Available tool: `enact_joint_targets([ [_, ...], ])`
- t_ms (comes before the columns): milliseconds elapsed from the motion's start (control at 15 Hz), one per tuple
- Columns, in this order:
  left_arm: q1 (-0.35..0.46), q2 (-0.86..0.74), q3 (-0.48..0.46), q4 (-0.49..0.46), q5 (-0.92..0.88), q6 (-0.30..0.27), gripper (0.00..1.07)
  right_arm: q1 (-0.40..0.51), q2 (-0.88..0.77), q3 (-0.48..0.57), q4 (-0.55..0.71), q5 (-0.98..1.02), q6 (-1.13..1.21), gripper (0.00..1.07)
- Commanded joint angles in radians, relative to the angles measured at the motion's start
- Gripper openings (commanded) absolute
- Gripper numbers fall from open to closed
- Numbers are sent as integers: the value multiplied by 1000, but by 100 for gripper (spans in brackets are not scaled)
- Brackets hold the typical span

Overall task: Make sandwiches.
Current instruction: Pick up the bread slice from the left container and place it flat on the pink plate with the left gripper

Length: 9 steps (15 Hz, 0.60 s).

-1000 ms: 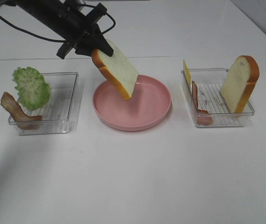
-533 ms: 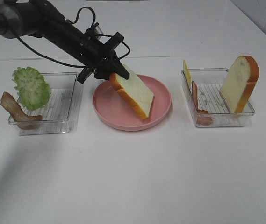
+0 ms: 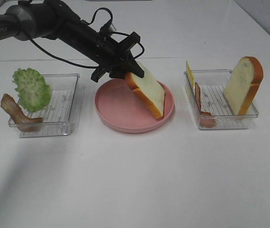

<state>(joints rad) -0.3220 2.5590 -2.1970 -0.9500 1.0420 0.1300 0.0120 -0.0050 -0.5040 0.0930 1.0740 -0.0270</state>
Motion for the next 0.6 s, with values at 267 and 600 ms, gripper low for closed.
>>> enact_joint_targets([
  [267,-18,4,-5,16,-3,-1,35,-6,-17,3,-1,-14,-3,75],
  [600,-19,-25,-37,162,54,-15,65,-6,-17,3,-1,-14,-3,75],
])
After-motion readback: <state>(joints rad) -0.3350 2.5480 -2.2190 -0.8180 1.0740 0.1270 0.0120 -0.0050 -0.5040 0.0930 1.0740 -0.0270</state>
